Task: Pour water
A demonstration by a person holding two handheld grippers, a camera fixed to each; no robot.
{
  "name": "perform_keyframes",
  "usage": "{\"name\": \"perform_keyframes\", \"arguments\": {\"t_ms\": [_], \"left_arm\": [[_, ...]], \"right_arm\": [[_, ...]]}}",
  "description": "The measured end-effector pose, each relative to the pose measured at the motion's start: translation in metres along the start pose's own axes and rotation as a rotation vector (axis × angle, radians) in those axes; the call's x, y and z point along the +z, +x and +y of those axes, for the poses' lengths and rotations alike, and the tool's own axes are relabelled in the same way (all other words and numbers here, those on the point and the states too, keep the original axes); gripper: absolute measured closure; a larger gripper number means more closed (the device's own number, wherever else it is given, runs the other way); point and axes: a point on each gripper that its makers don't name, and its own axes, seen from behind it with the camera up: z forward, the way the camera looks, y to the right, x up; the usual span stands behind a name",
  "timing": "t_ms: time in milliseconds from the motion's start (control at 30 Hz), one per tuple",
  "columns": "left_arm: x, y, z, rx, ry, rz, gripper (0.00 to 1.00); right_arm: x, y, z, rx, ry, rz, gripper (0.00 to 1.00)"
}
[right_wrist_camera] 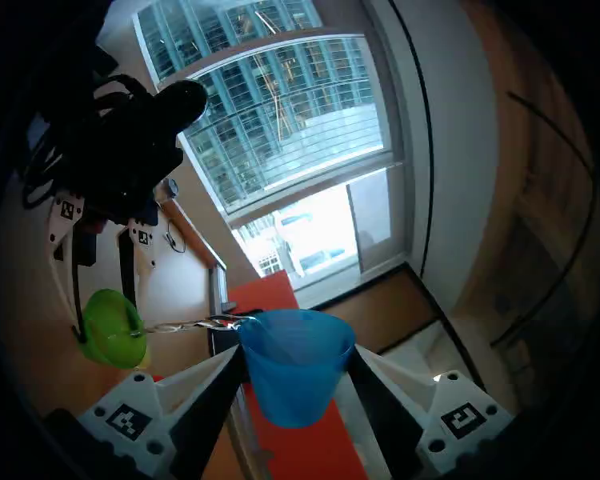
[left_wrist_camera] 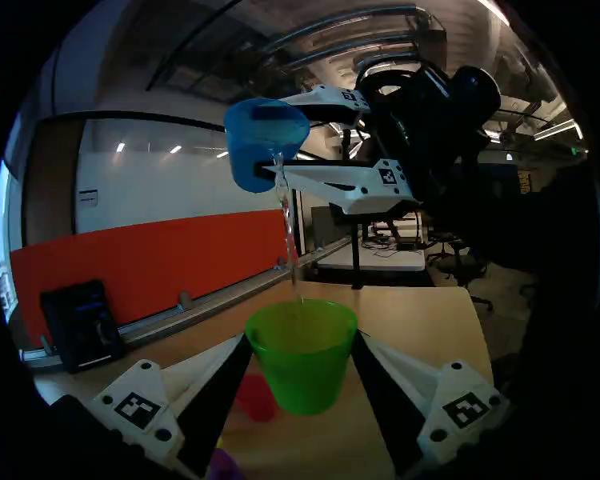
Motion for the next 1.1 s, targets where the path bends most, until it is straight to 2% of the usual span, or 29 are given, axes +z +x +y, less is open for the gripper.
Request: {"name": "perform_keyframes", "arguments": {"t_ms": [667,1100], "left_arm": [[0.001,0.000,0.004,0.003,-0.005,-0.002,0.13],[0.001,-0.002,0.004,0.002,-0.006,-0.004,0.13]], "right_arm": [[0.004,0.002,0.004,-0.112,-0.015,-0.002,0.11],[0.005,0.003,0.014,-0.185,-0.035,-0.006,0.11]]}}
